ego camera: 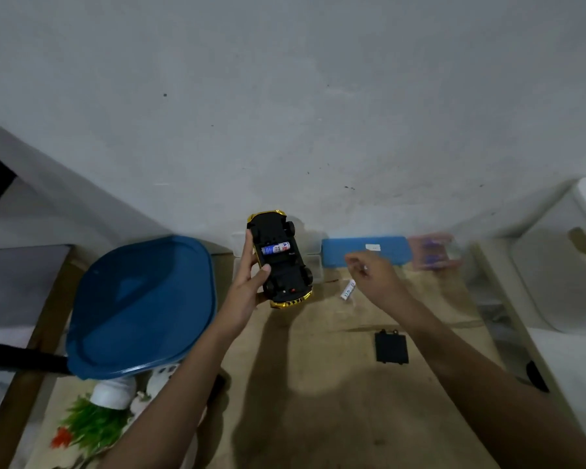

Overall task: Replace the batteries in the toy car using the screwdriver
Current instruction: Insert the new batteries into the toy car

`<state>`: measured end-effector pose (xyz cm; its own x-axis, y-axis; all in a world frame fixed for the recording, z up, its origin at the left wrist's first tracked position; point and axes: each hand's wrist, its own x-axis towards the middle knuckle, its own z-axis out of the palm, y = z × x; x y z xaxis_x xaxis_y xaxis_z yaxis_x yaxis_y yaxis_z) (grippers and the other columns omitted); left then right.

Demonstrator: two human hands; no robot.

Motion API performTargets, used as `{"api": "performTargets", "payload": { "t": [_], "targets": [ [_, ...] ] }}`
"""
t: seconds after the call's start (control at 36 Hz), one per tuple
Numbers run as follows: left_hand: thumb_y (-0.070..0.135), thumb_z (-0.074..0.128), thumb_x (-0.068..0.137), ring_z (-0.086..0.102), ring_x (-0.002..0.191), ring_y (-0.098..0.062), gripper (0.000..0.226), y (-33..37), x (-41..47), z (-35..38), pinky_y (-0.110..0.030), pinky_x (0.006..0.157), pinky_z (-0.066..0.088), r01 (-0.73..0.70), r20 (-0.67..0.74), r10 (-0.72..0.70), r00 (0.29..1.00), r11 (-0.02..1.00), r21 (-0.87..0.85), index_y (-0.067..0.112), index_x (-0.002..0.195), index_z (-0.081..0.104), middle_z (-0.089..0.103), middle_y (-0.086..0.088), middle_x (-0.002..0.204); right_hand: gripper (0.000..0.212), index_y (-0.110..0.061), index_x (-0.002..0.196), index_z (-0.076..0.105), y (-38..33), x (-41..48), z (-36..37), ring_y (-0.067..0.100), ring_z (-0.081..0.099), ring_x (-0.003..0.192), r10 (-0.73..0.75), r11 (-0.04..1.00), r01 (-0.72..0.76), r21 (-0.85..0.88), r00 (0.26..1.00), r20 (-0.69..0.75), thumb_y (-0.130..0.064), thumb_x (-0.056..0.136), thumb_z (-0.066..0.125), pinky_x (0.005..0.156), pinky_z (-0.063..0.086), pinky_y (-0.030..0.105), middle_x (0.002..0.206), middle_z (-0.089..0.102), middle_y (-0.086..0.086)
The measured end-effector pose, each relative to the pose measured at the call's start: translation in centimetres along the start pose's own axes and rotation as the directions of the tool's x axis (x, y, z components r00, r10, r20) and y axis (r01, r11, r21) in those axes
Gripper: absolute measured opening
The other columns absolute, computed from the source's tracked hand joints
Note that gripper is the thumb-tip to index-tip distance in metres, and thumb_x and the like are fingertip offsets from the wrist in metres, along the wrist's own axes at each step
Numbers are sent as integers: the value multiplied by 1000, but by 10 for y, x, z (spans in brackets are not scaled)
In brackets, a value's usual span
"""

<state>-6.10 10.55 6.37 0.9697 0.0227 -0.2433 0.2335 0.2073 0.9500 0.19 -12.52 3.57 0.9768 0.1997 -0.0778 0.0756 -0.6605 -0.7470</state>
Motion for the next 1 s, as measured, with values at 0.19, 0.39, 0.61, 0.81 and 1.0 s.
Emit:
{"api": "performTargets", "payload": {
  "t": [0.19,0.39,0.61,0.81,1.0],
  "targets": [
    [13,43,97,46,126,-19,66,-12,13,-5,-35,88,51,37,-2,-37,999,999,30,48,143,11,39,17,134,27,-1,110,59,41,1,31,27,51,97,147,970,-138,-199,989,32,-6,83,61,79,33,24,111,54,17],
    [8,41,97,51,105,8,67,-14,17,1,-24,80,55,20,2,-20,1000,999,45,43,145,9,38,29,123,23,-17,70,54,30,4,51,28,56,83,282,958,-281,-56,959,22,0,71,68,68,41,26,95,60,20],
    [6,41,96,51,114,-4,67,-10,8,7,-22,77,55,-12,16,11,1000,1000,25,45,141,10,38,10,137,19,3,94,65,26,-3,56,30,60,92,248,968,-248,-30,969,-15,8,78,58,75,44,27,98,64,21],
    [7,41,97,53,115,-9,67,-3,-2,3,-25,76,55,-33,41,32,999,999,21,41,146,9,37,1,142,15,-6,91,65,-46,7,8,0,59,72,119,938,-22,346,958,-262,4,80,66,67,45,7,85,64,2],
    [9,48,94,55,118,-12,69,9,-16,8,-33,85,54,-72,112,71,991,997,9,53,139,18,42,2,140,18,-11,88,68,-114,-12,-1,12,64,88,-264,865,356,353,922,-283,3,76,70,79,52,17,91,65,2]
  ]
}}
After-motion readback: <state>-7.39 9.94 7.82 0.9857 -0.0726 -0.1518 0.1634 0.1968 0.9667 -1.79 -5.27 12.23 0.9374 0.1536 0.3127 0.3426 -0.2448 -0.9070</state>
